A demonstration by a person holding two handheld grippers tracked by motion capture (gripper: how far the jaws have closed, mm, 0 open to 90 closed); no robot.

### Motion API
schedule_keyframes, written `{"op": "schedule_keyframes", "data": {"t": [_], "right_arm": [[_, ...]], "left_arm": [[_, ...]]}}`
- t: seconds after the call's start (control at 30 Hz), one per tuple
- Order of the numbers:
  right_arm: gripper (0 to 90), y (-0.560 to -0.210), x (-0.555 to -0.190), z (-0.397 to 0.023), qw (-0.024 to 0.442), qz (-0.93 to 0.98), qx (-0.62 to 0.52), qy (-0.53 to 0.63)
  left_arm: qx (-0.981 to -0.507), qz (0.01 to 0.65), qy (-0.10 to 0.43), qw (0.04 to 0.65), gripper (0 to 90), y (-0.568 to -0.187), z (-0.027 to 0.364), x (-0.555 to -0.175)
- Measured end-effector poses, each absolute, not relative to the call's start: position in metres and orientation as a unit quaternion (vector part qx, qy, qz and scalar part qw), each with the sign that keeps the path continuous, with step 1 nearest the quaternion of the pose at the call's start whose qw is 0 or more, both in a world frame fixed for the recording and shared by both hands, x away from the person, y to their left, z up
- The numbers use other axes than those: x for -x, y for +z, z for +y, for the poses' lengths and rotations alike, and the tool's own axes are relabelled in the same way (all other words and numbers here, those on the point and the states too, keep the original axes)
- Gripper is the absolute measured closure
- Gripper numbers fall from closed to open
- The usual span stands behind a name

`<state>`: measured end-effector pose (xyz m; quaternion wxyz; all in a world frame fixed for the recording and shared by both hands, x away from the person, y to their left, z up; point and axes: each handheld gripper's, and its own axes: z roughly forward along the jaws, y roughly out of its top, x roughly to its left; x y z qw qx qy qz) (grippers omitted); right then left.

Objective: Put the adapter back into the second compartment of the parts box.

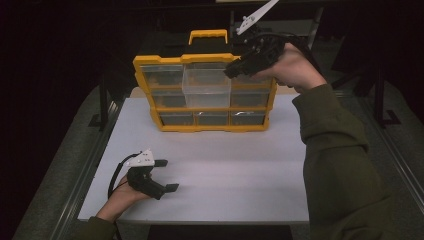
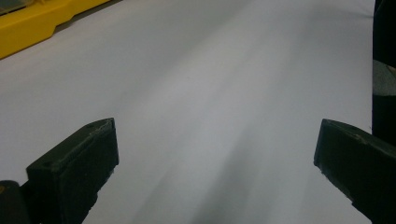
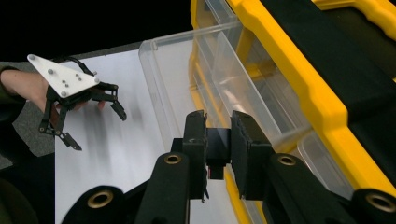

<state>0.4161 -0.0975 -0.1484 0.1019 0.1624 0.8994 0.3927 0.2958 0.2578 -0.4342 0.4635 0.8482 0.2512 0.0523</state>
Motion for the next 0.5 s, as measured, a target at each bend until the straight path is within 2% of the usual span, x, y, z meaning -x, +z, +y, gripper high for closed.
{"op": "schedule_keyframes", "data": {"t": [0.5], "right_arm": [[75.0, -0.161, -0.431, -0.060, 0.082, 0.904, -0.156, 0.390]], "left_arm": [[-0.848, 0.249, 0.053, 0.465, 0.0, -0.434, 0.258, -0.295]]}}
